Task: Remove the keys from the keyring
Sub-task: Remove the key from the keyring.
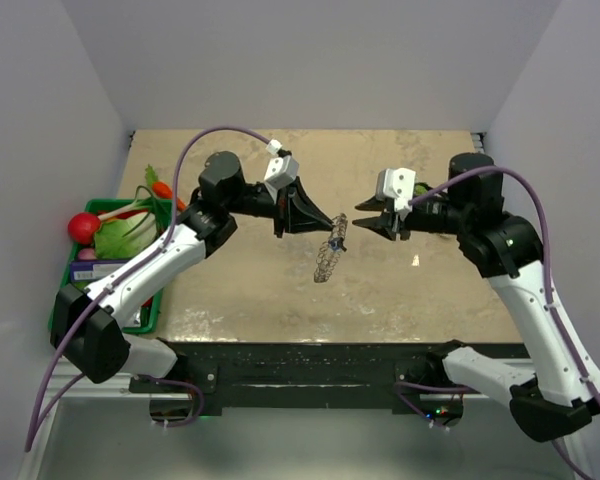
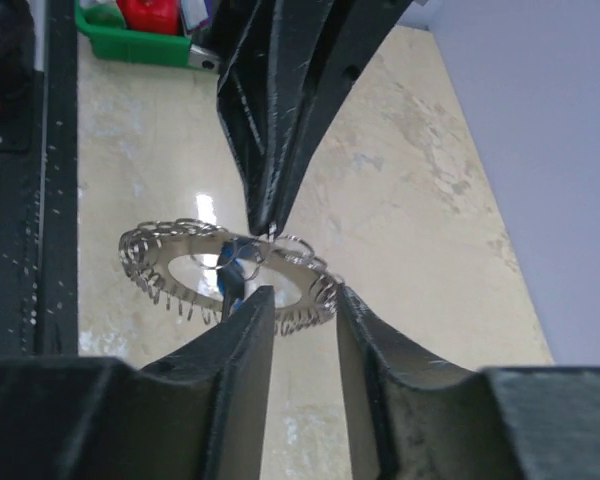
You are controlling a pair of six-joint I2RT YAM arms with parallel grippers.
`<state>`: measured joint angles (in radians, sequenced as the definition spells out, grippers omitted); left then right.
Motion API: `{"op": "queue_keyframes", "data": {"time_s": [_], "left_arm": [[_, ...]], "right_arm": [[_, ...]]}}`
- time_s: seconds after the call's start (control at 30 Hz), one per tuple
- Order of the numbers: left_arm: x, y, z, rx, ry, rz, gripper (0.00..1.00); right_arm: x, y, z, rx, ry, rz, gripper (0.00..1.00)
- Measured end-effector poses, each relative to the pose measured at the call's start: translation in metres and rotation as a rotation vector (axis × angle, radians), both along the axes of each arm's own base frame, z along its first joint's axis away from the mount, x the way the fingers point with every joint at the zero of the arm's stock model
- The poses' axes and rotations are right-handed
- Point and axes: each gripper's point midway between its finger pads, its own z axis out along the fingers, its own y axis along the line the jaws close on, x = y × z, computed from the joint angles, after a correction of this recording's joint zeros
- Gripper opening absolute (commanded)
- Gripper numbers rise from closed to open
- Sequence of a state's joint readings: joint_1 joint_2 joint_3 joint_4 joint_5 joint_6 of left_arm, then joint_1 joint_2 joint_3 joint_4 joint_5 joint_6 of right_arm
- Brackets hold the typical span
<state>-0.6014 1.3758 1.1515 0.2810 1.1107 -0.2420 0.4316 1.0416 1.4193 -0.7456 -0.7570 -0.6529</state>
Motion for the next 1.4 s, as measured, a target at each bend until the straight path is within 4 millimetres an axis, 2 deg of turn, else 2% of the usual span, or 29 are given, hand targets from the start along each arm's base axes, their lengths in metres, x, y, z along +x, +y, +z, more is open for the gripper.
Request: {"op": "queue_keyframes", "data": {"time_s": [0.07,0.17,0.33,0.4,0.63,0.77,1.4], "left_arm": [[-0.006,-0.001,0.001,-0.008,-0.005,-0.030,0.00],[-0.013,0.000,0.002,-0.020,-0.011,-0.063,0.00],[-0.017,0.001,0.004,-0.031,-0.011,-0.083,0.00],[-0.018,0.001,0.005,-0.034,-0.016,-0.088,0.00],[-0.019,0.001,0.006,-0.036,-0.020,-0.092,0.00],[-0.019,0.001,0.006,-0.036,-0.015,-0.092,0.00],[-0.023,0.002,0.015,-0.063,-0.017,-0.109,0.00]], "right_arm": [[0.005,0.004,-0.003,0.020,0.051,0.024,0.31],[0.010,0.013,-0.018,0.044,0.164,0.078,0.31],[0.001,0.022,-0.042,0.076,0.317,0.159,0.31],[-0.004,0.022,-0.041,0.093,0.336,0.180,0.31],[-0.024,0.019,-0.018,0.156,0.309,0.254,0.31],[-0.029,0.020,-0.015,0.171,0.316,0.290,0.31],[-0.020,0.027,-0.023,0.201,0.378,0.309,0.27]]}}
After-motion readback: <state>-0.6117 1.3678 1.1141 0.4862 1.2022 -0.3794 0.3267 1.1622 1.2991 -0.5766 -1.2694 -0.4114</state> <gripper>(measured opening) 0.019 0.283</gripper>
